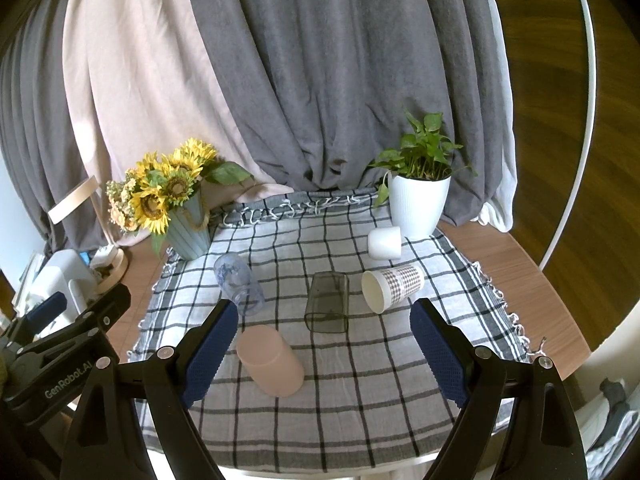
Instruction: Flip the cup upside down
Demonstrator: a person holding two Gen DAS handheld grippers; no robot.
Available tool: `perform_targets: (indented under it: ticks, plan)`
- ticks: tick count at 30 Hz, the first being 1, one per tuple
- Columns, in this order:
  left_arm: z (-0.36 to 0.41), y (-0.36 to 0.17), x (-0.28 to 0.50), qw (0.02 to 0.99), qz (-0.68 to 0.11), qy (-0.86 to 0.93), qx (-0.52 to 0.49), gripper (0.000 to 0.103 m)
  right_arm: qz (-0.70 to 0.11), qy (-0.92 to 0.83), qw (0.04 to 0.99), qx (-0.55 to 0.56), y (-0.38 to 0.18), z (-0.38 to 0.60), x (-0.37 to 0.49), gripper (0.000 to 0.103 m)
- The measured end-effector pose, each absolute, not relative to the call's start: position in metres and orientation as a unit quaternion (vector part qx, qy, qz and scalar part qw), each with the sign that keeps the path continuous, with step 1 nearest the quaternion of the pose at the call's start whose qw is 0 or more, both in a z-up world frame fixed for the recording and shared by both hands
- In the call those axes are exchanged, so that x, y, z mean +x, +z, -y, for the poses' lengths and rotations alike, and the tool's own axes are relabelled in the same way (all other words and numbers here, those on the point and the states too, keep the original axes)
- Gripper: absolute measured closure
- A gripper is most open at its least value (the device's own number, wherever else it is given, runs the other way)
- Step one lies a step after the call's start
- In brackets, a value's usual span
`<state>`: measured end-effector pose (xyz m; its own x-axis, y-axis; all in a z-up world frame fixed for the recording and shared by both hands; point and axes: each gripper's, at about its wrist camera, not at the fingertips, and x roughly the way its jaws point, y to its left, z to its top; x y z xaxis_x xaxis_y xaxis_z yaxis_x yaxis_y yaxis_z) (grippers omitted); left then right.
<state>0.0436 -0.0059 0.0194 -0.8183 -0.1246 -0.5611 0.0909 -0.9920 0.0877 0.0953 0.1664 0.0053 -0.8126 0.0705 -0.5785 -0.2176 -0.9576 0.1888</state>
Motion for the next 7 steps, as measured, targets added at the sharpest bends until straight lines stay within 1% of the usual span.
perform_targets:
  ticks: [7]
  plan:
    - [0.0083,0.0173,0.0433,0.058,0.029,-0.953,0.297,0.0,-0.121,0.943,0.075,-0.299,0.0057,-0.1664,0.0936,0.015]
